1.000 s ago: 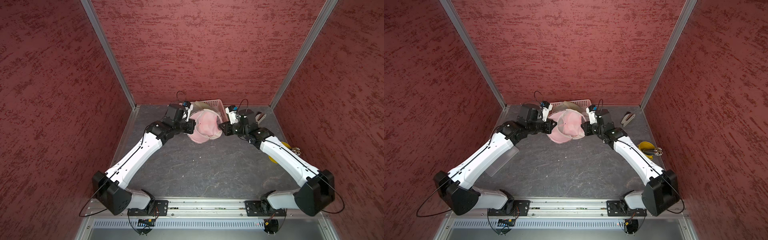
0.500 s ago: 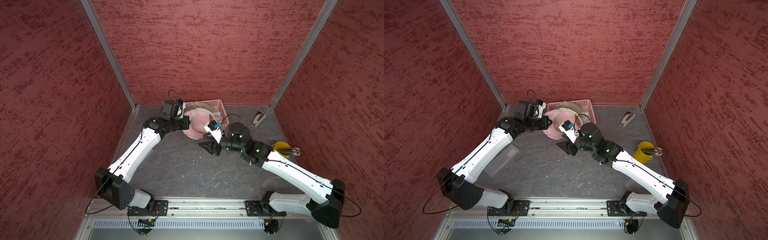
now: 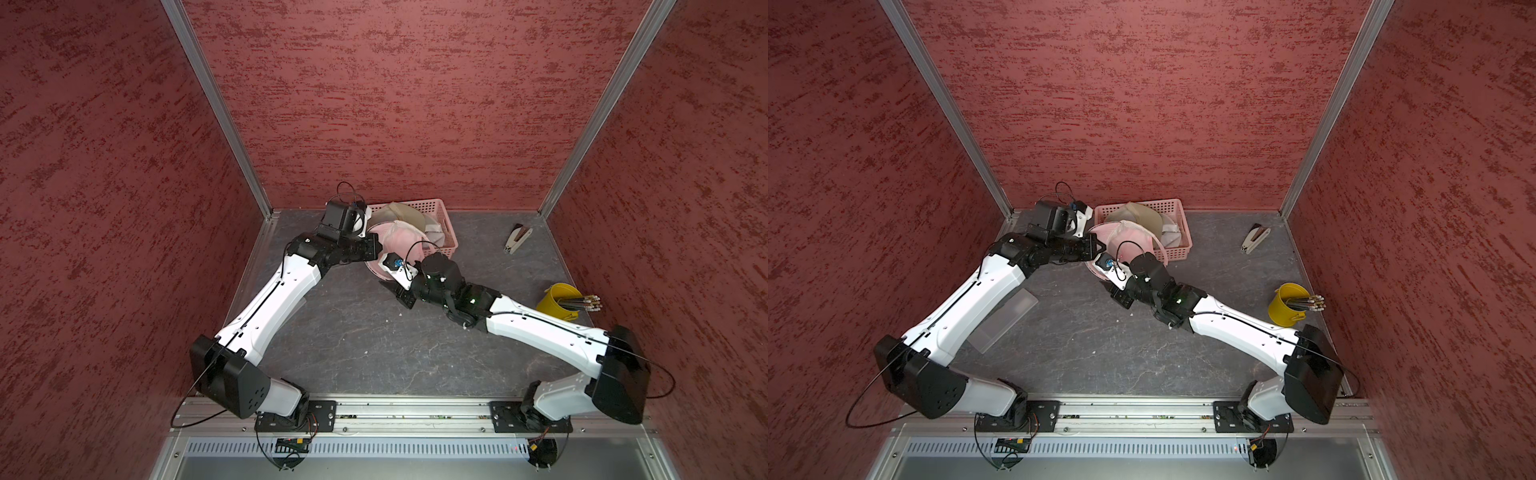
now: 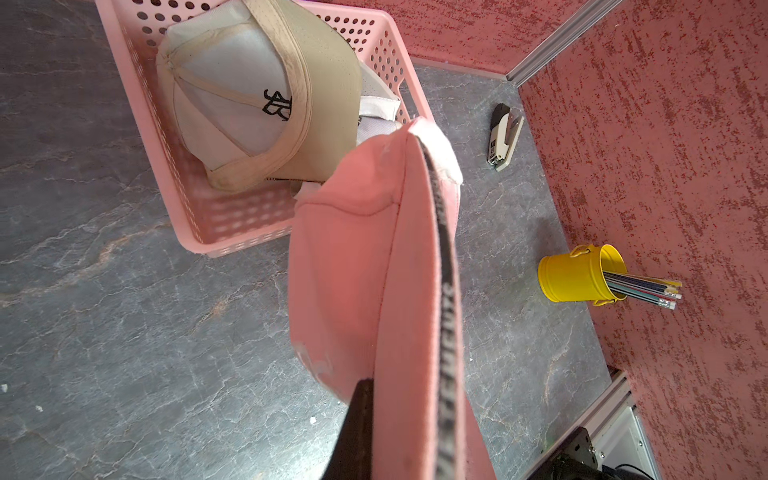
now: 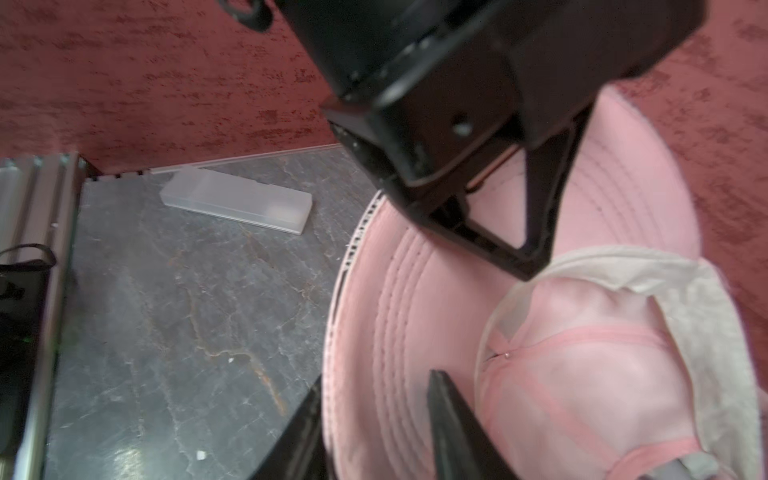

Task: Turn the baseball cap inside out
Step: Place the baseball cap at the center of the board.

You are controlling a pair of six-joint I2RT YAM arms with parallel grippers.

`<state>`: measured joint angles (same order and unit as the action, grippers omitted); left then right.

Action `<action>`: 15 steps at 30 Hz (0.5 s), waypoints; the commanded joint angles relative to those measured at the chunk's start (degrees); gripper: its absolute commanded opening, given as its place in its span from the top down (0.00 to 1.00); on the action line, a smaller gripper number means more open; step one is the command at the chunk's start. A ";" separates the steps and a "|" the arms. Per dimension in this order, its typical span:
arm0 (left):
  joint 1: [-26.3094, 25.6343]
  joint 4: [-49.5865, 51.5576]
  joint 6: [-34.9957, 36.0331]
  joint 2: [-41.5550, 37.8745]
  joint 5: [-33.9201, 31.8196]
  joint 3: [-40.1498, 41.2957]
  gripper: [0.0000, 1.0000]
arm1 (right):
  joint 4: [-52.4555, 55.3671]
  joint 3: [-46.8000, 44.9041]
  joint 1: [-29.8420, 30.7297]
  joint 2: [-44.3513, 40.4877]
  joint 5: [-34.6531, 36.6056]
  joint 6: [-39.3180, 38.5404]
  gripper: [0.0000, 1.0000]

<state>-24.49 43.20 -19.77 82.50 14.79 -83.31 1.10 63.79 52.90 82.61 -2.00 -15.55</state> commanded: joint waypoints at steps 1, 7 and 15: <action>-0.08 -2.86 -1.56 -1.70 3.57 0.24 1.00 | -7.86 0.58 0.79 0.01 3.74 -0.70 0.86; 1.87 -5.92 -3.43 -3.29 6.23 3.54 0.80 | -8.75 0.10 0.80 0.54 0.78 -0.88 1.00; 4.36 -4.92 -3.57 -6.21 6.41 4.48 0.68 | -7.12 1.54 1.15 3.47 1.08 -1.85 1.00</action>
<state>-20.18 39.92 -23.97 79.13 17.91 -78.50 -4.51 63.72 53.80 85.17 -0.80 -18.85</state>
